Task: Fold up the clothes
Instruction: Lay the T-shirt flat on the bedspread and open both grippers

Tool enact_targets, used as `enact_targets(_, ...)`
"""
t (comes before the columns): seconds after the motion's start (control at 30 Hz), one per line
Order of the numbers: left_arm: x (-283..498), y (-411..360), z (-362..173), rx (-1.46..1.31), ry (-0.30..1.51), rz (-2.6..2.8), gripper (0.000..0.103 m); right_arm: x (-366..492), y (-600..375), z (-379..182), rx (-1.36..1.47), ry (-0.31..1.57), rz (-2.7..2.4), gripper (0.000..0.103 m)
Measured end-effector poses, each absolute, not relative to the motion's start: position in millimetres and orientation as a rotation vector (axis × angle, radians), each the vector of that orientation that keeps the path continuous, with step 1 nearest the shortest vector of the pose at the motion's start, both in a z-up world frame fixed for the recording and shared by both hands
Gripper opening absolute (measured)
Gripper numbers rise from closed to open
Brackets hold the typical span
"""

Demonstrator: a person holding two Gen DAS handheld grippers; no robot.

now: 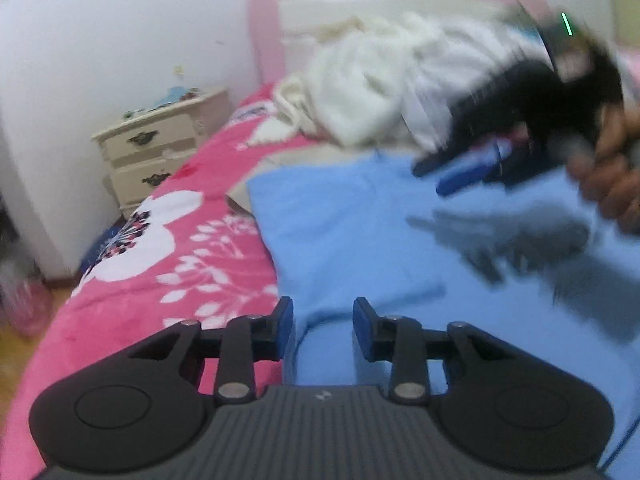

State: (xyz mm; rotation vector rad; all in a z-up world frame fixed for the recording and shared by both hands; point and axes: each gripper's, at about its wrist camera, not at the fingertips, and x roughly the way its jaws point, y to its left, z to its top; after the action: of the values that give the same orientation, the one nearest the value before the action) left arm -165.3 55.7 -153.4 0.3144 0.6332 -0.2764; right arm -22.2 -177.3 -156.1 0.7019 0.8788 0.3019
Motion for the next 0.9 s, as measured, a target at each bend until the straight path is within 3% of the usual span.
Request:
enact_targets(0.3, -166, 51, -164, 0.444, 0.611, -0.239, 0.022, -55, -135, -159, 0.498, 0.996, 0.277, 0.032)
enact_targets(0.5, -162, 54, -167, 0.452, 0.602, -0.213, 0.006, -65, -115, -165, 0.426, 1.036, 0.29, 0.032)
enact_targets(0.57, -163, 57, -166, 0.432, 0.592, -0.195, 0.005, -66, -111, -165, 0.394, 1.035, 0.279, 0.026)
enact_targets(0.63, -165, 60, -163, 0.429, 0.577, -0.178, 0.004, -68, -110, -162, 0.374, 1.038, 0.271, 0.01)
enact_targets(0.9, -168, 66, -166, 0.463, 0.614, -0.191, 0.005, -78, -106, -159, 0.352, 1.063, 0.258, 0.006)
